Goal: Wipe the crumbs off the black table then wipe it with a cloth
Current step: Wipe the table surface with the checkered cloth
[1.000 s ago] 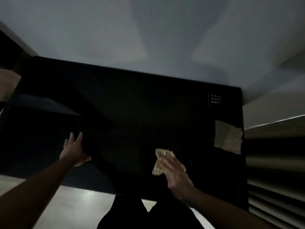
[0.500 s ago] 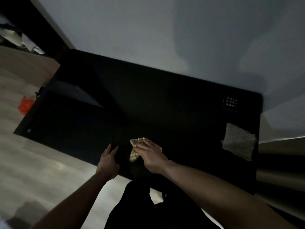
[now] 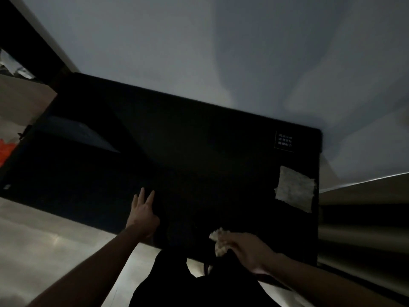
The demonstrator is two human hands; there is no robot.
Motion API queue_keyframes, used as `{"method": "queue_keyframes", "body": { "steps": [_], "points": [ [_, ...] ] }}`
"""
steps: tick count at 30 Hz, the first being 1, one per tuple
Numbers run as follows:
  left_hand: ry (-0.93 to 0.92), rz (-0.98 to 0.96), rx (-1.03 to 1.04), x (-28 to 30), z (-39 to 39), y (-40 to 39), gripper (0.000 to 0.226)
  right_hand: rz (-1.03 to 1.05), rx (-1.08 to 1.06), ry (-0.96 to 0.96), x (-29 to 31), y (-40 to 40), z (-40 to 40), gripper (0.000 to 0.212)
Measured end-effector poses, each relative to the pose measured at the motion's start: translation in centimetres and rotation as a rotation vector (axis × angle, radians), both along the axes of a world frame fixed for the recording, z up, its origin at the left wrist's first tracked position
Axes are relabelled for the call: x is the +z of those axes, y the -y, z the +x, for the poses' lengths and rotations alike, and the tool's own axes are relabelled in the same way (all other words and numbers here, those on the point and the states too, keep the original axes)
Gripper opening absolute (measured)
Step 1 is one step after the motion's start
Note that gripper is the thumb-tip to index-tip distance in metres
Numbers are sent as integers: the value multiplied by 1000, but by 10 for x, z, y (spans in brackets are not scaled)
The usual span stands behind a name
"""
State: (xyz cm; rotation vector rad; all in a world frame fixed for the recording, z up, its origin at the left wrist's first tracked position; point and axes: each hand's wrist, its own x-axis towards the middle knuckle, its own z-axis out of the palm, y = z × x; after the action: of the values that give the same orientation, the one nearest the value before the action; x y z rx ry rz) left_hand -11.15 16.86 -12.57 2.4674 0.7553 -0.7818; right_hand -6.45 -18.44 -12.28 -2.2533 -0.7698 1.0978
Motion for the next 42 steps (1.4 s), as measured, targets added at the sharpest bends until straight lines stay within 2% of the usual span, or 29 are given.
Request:
{"method": "queue_keyframes", "body": {
  "steps": [2, 4, 9, 11, 15, 19, 21, 25, 28, 30, 32, 35, 38, 40, 42],
  "points": [
    [5, 8, -31, -6, 21, 5, 100, 113, -220, -31, 3, 6, 33, 45],
    [-24, 11, -47, -12, 43, 10, 110, 162, -349, 78, 5, 9, 76, 47],
    [-100, -28, 12, -6, 73, 37, 113, 20, -438, 449, 14, -4, 190, 46],
    [-98, 1, 18, -12, 74, 41, 115, -21, -455, 494, 6, -11, 228, 49],
    [-79, 28, 7, -24, 73, 39, 114, -168, -419, 411, -12, -24, 265, 52],
    [-86, 50, -7, -28, 74, 39, 114, -262, -305, 387, -41, -30, 232, 60],
    [-94, 62, -18, -28, 75, 38, 115, -187, -303, 387, -50, -27, 193, 63],
    [-103, 53, -29, -25, 77, 38, 116, 42, -165, 401, -57, 8, 98, 64],
    [-113, 58, -43, -22, 77, 38, 115, 63, -110, 276, -55, 52, 35, 55],
    [-115, 68, -46, -20, 77, 40, 116, 60, -84, 202, -54, 84, 3, 60],
    [-119, 72, -48, -20, 78, 40, 116, 96, -150, 160, -54, 113, -21, 65],
    [-125, 61, -40, -18, 79, 40, 117, 87, -188, 45, -35, 131, -30, 69],
    [-128, 63, -41, -18, 79, 40, 116, 26, -131, 75, -16, 114, -1, 50],
    [-134, 63, -46, -18, 79, 40, 116, 56, -284, 226, -15, 105, 35, 46],
    [-144, 75, -50, -17, 79, 41, 116, 75, -252, 367, -20, 96, 66, 52]
  ]
}}
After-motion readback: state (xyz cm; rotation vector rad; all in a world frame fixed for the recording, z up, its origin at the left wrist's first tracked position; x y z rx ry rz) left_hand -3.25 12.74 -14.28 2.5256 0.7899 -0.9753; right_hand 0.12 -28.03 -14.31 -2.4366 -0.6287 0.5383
